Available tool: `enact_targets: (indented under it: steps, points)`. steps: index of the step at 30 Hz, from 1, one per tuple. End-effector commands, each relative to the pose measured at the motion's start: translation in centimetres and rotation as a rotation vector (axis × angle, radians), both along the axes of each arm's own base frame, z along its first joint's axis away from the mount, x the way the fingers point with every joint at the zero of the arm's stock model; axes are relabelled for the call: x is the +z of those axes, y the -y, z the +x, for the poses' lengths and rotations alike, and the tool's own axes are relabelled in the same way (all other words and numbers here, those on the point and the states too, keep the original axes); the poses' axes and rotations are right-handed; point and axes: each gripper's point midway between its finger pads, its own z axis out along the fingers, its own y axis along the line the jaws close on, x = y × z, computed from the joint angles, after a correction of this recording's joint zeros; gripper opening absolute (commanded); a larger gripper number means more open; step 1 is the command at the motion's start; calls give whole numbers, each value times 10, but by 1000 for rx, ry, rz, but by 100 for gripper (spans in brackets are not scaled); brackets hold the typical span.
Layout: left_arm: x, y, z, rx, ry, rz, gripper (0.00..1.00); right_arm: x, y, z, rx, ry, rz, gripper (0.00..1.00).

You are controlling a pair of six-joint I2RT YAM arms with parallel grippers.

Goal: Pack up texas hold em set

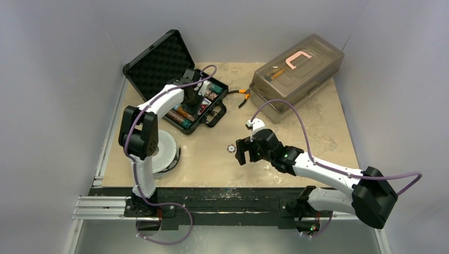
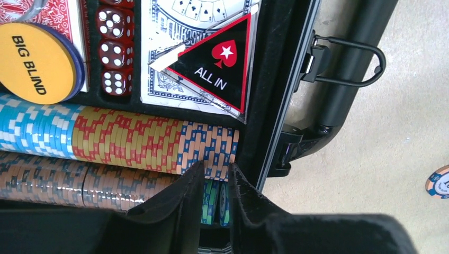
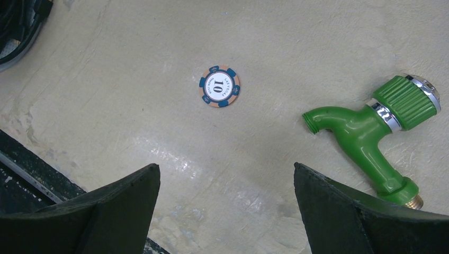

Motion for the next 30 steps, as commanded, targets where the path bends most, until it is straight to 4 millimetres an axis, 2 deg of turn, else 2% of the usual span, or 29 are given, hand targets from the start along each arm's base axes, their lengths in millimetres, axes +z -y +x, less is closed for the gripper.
enact_targets:
  steps: [1, 5, 8, 10, 12, 15, 18, 20, 24, 30]
  points:
    - [9, -10, 9, 25, 53, 47, 24, 11, -6, 3, -4, 21, 47, 94]
    - [23, -7, 4, 60, 58, 13, 33, 9, -8, 4, -1, 13, 43, 94]
    - [55, -5, -7, 155, 81, -52, 38, 5, -10, 11, -18, 1, 8, 96]
    - [79, -7, -20, 228, 118, -104, 42, -2, -6, 20, -37, -11, -83, 98]
    - [99, -7, -39, 292, 142, -182, 48, -8, -11, 26, -32, -40, -139, 99]
    - [122, 4, -73, 322, 171, -364, 61, -20, -19, 34, -40, -92, -207, 99]
    - [125, 9, -107, 363, 172, -503, 78, -29, -27, 43, -60, -107, -237, 98]
    - [123, 17, -128, 367, 147, -606, 83, -34, -33, 47, -62, -112, -249, 90]
    - [120, 23, -158, 390, 126, -735, 84, -41, -42, 53, -64, -115, -278, 86]
    - [119, 15, -173, 401, 158, -750, 84, -57, -51, 51, -66, -139, -307, 74]
